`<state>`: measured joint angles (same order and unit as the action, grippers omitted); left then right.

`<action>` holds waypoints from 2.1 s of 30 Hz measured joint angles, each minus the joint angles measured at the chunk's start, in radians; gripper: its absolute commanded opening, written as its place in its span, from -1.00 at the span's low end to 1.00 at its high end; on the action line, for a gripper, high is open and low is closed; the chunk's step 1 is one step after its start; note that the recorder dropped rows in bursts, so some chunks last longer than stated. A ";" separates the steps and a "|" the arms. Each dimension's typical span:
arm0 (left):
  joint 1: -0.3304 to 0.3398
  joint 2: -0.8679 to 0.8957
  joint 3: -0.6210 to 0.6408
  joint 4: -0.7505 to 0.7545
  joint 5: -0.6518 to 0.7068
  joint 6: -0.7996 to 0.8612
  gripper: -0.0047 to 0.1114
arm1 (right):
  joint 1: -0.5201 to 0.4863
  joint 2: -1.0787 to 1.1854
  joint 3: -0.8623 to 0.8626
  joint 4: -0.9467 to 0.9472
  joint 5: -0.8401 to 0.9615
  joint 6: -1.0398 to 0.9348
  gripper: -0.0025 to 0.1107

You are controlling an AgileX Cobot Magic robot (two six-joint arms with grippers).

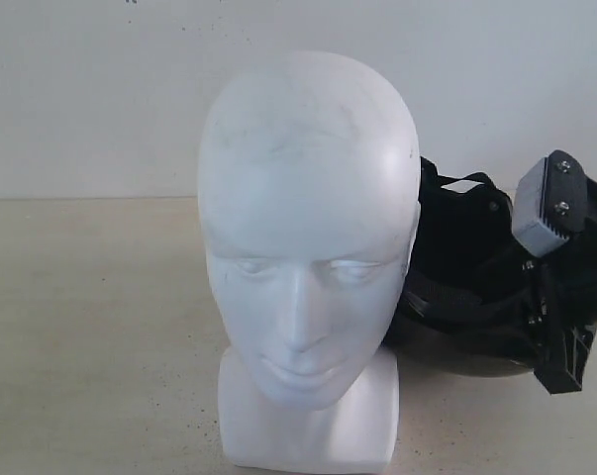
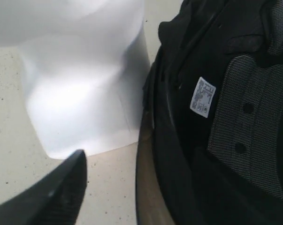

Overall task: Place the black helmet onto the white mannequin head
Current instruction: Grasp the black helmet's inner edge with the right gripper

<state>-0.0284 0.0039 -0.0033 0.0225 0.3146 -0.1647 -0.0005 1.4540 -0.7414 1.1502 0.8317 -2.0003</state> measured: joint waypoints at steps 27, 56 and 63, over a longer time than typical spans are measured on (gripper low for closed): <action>0.000 0.000 0.000 0.000 0.000 0.000 -0.84 | 0.181 0.095 0.004 0.044 -0.416 -0.088 0.36; 0.000 0.000 0.000 0.000 0.000 0.000 -0.84 | 0.187 -0.019 -0.002 -0.409 -0.151 0.897 -0.96; 0.000 0.000 0.000 0.000 0.000 0.000 -0.84 | 0.187 -0.071 0.070 -0.482 -0.138 1.044 -0.96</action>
<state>-0.0284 0.0039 -0.0033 0.0225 0.3146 -0.1647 0.1868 1.3831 -0.6715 0.6684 0.6932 -0.9559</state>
